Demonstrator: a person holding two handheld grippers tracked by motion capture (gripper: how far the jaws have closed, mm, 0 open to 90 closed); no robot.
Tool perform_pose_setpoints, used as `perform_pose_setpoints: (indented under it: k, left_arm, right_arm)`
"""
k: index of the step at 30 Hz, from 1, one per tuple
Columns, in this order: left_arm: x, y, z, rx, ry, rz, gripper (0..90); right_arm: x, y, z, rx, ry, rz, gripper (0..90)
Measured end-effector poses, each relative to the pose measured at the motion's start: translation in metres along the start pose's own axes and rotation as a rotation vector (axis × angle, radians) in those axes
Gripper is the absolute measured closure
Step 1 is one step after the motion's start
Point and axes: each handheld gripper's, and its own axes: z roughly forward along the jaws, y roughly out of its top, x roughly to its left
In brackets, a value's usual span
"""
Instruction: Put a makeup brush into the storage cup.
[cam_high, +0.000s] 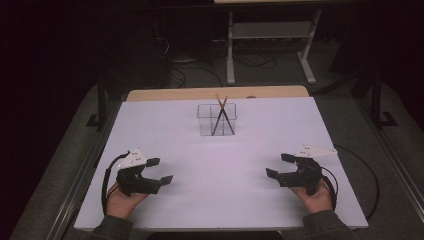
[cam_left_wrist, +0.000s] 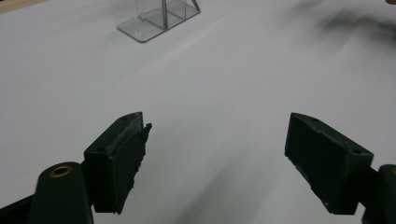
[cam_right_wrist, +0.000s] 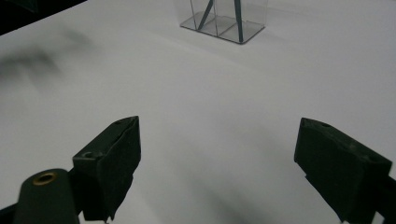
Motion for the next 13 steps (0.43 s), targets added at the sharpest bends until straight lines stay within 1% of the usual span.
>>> perform_pose_setpoints:
  k: [13]
  left_arm:
    - [-0.0004, -0.0006, 0.002, 0.001, -0.005, -0.003, 19.5]
  right_arm:
    - [0.0016, -0.0032, -0.0033, -0.01, -0.001, -0.01, 13.7]
